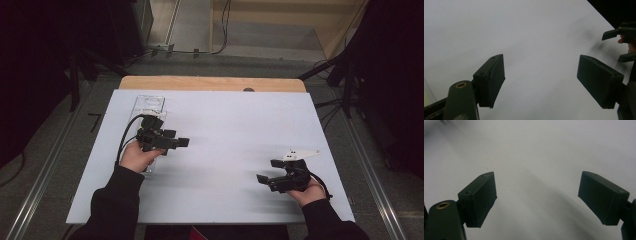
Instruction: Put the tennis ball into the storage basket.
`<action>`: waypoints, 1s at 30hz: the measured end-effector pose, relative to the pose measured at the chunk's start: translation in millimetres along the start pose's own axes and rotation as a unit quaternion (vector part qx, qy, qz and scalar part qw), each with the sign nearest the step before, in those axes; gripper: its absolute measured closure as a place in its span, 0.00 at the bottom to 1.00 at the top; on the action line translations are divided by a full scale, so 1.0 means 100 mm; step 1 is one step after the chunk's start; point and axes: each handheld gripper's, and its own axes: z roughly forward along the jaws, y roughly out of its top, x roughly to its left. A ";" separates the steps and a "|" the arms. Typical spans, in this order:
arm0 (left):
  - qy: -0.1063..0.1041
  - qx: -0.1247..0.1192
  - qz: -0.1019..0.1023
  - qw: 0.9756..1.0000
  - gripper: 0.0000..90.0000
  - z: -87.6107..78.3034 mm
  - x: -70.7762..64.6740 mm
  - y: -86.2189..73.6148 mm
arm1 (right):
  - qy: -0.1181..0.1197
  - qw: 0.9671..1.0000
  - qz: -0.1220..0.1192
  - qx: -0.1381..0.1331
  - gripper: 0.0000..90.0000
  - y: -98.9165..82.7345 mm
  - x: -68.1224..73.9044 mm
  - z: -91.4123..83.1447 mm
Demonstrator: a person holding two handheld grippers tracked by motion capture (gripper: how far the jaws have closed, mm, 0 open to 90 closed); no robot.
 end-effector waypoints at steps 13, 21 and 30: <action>-0.009 0.007 0.012 1.000 0.26 0.00 -0.07 -0.19 | -0.001 1.000 0.000 -0.001 0.15 0.00 0.00 0.00; -0.011 0.008 0.012 1.000 0.26 -0.03 -0.11 -0.32 | -0.001 1.000 0.000 0.001 0.15 0.00 0.01 0.00; -0.013 0.002 0.026 1.000 0.26 -0.06 -0.15 -0.44 | -0.001 1.000 0.000 0.001 0.15 0.00 0.00 0.00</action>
